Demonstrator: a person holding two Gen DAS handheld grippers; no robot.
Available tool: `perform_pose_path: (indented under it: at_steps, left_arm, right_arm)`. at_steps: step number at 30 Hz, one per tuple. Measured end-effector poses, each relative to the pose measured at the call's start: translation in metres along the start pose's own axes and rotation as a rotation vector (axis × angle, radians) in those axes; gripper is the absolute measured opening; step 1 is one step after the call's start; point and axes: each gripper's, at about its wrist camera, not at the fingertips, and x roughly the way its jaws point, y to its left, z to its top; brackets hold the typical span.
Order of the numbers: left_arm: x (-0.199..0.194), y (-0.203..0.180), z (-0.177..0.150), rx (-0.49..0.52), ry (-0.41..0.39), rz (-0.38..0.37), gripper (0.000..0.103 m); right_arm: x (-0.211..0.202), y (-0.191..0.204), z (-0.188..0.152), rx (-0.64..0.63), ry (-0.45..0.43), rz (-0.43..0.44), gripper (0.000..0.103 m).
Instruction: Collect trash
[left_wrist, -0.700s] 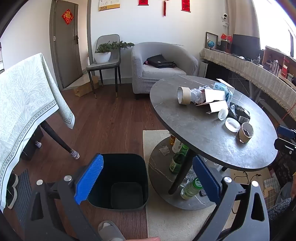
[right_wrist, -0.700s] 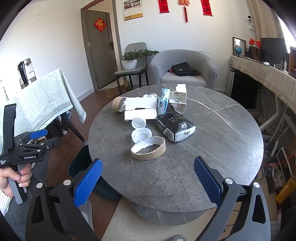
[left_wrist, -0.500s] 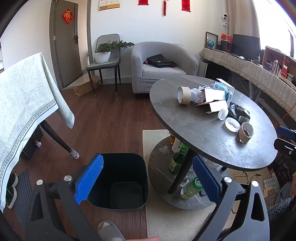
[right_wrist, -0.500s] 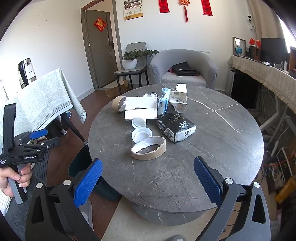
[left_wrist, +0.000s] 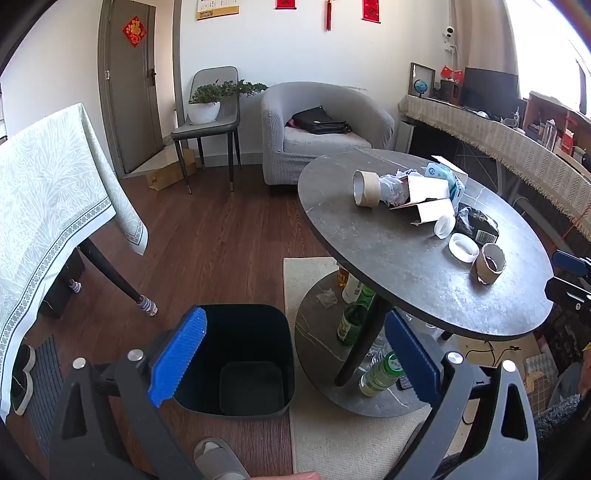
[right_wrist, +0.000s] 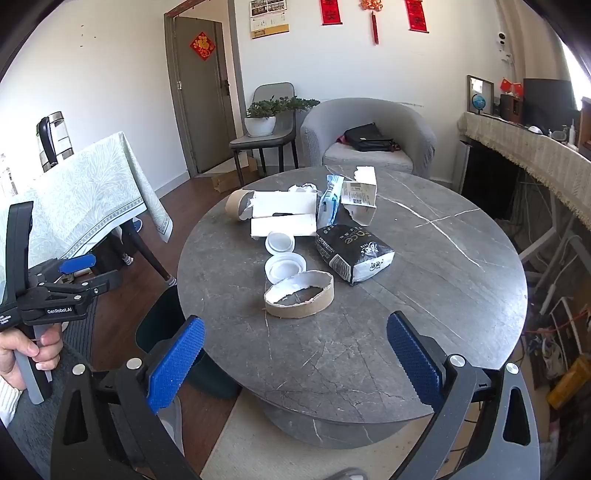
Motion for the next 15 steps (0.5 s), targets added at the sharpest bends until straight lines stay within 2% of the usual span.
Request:
perform_pose_path:
  at_steps: [15]
  left_arm:
    - [-0.0009,-0.0006,0.0000,0.000,0.001,-0.001,0.099]
  right_arm:
    - [0.0011,-0.0002,0.0008,0.003,0.001,0.001,0.100]
